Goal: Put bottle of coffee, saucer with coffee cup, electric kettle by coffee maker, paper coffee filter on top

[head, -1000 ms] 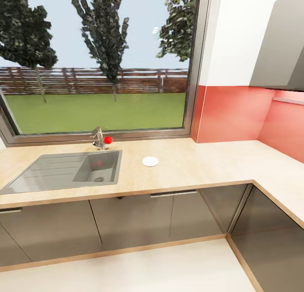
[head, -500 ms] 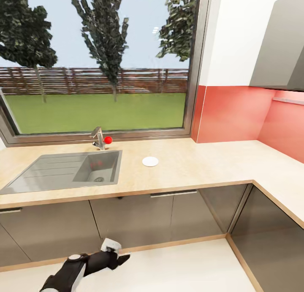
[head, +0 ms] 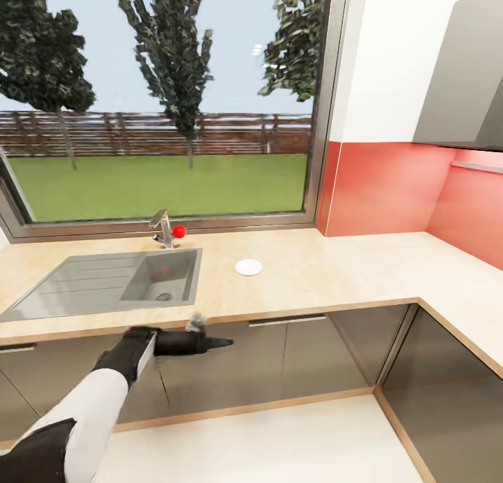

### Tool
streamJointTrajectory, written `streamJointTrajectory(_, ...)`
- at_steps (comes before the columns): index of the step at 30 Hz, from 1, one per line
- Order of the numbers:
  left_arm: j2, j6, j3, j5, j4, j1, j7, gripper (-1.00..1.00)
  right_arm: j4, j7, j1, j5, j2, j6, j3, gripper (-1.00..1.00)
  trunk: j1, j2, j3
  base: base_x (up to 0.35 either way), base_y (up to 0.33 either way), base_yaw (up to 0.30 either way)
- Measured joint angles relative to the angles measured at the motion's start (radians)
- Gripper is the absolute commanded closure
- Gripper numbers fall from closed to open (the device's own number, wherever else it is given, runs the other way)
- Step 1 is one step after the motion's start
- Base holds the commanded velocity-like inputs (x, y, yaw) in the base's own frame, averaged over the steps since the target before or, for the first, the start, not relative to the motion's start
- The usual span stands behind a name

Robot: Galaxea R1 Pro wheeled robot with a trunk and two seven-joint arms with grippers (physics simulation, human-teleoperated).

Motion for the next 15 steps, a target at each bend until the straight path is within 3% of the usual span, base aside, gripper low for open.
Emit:
streamJointTrajectory(1,0.006,0.056,0.002,0.002,0.000,-0.060,-0.016,-1.00,-0.047,0.003,0.000,-0.001,0.002,0.000,0.000,-1.00,0.000,0.000,0.000,0.000,0.000,0.000)
streamJointTrajectory(2,0.020,0.129,0.003,0.000,-0.003,-0.172,-0.015,-1.00,-0.134,0.008,-0.001,-0.002,0.009,0.001,0.001,-1.00,0.000,0.000,0.000,0.000,0.000,0.000)
streamJointTrajectory(3,0.039,0.150,0.004,-0.003,-0.009,-0.266,-0.006,-1.00,-0.227,0.044,-0.001,-0.002,0.021,0.002,0.002,-1.00,0.000,0.000,0.000,0.000,0.000,0.000)
streamJointTrajectory(4,0.069,0.162,0.004,-0.005,-0.011,-0.283,-0.002,-1.00,-0.307,0.126,-0.001,-0.003,0.029,0.005,0.002,-1.00,0.000,0.000,0.000,0.000,0.000,0.000)
streamJointTrajectory(7,0.120,0.183,0.002,-0.006,-0.012,-0.303,0.000,-1.00,-0.420,0.253,-0.001,-0.003,0.037,0.007,0.005,-1.00,0.000,0.000,0.000,0.000,0.000,0.000)
streamJointTrajectory(8,0.161,0.196,0.000,-0.007,-0.012,-0.305,0.001,-1.00,-0.513,0.324,-0.001,-0.004,0.042,0.010,0.019,-1.00,0.000,0.000,0.000,0.000,0.000,0.000)
streamJointTrajectory(9,0.174,0.199,-0.001,-0.007,-0.012,-0.305,0.001,-1.00,-0.546,0.337,-0.001,-0.003,0.043,0.011,0.025,-1.00,0.000,0.000,0.000,0.000,0.000,0.000)
streamJointTrajectory(10,0.199,0.201,-0.003,-0.008,-0.012,-0.301,0.002,-1.00,-0.619,0.357,-0.001,-0.004,0.045,0.014,0.053,-1.00,0.000,0.000,0.000,0.000,0.000,0.000)
streamJointTrajectory(12,0.225,0.200,-0.005,-0.009,-0.012,-0.295,0.005,-1.00,-0.716,0.372,-0.001,-0.004,0.047,0.030,0.100,-1.00,0.000,0.000,0.000,0.000,0.000,0.000)
streamJointTrajectory(15,0.263,0.198,-0.005,-0.044,-0.012,-0.292,0.059,-1.00,-0.945,0.381,-0.001,-0.012,0.051,0.160,0.206,-1.00,0.000,0.000,0.000,0.000,0.000,0.000)
